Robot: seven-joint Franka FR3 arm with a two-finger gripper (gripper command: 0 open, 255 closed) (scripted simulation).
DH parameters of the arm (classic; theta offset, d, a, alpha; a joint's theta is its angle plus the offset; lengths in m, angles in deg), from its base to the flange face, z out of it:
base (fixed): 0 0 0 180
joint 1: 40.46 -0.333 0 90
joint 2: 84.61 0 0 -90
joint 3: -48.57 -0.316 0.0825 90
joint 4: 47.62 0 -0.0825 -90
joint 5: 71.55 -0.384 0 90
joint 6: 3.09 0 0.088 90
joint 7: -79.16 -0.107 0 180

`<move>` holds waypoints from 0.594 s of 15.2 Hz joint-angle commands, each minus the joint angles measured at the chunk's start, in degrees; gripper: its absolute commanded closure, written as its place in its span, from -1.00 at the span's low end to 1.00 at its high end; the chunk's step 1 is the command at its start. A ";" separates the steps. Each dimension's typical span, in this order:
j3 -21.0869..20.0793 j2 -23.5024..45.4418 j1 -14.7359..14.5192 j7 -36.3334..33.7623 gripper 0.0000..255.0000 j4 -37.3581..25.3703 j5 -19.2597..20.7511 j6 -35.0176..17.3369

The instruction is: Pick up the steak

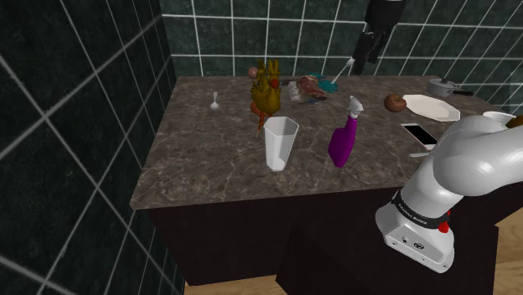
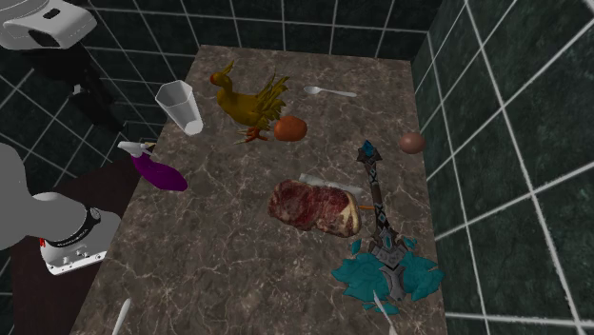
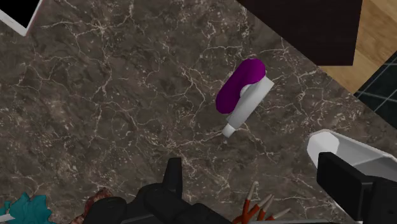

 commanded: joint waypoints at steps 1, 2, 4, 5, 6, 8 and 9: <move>0.00 0.00 0.00 0.00 -1.00 0.00 0.00 0.00; 0.05 0.98 0.13 0.55 -1.00 0.91 1.24 -1.98; 0.18 3.18 0.48 1.51 -1.00 2.53 3.76 -6.00; 0.24 4.39 0.71 1.91 -1.00 3.23 5.06 -8.04; 0.31 5.68 0.97 2.26 -1.00 3.85 6.37 -10.09; 0.46 8.50 1.57 2.77 -1.00 4.85 9.10 -14.21; 0.54 10.02 1.91 2.93 -1.00 5.22 10.52 -16.26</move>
